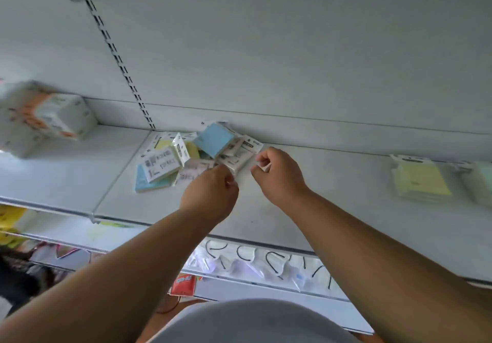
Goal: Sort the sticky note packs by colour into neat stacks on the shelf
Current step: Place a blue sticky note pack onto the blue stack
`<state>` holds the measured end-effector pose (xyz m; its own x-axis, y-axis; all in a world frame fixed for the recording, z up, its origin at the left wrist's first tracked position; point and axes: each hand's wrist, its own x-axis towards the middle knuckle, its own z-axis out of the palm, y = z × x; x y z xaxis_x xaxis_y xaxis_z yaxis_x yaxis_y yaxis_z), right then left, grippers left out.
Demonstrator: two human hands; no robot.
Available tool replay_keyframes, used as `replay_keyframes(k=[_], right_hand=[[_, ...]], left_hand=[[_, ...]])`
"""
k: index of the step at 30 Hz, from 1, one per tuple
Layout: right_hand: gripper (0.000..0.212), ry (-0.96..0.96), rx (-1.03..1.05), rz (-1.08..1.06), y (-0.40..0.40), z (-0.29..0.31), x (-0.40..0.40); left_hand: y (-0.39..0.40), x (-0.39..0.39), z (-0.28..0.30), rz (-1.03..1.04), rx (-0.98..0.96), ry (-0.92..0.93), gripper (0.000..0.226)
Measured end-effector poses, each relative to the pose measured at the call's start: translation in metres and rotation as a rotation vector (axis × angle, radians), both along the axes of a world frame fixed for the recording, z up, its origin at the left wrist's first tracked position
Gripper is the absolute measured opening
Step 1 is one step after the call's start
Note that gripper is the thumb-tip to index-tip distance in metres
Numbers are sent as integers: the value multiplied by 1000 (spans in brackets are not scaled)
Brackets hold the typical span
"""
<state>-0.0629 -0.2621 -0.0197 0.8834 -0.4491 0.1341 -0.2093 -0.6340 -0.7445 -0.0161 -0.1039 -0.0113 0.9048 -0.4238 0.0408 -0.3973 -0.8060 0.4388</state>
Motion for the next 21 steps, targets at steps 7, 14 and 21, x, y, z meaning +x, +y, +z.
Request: replay_keyframes(k=[7,14,21], right_hand=[[39,142,429,-19,51,6,63],[53,231,593,-94,53,9,93],[23,56,838,-187,46,16,97]], left_hand=[[40,42,-9,-55,-122,106,48],[29,71,0,-139,-73,363,46],[16,79,6,132,-529,687,41]])
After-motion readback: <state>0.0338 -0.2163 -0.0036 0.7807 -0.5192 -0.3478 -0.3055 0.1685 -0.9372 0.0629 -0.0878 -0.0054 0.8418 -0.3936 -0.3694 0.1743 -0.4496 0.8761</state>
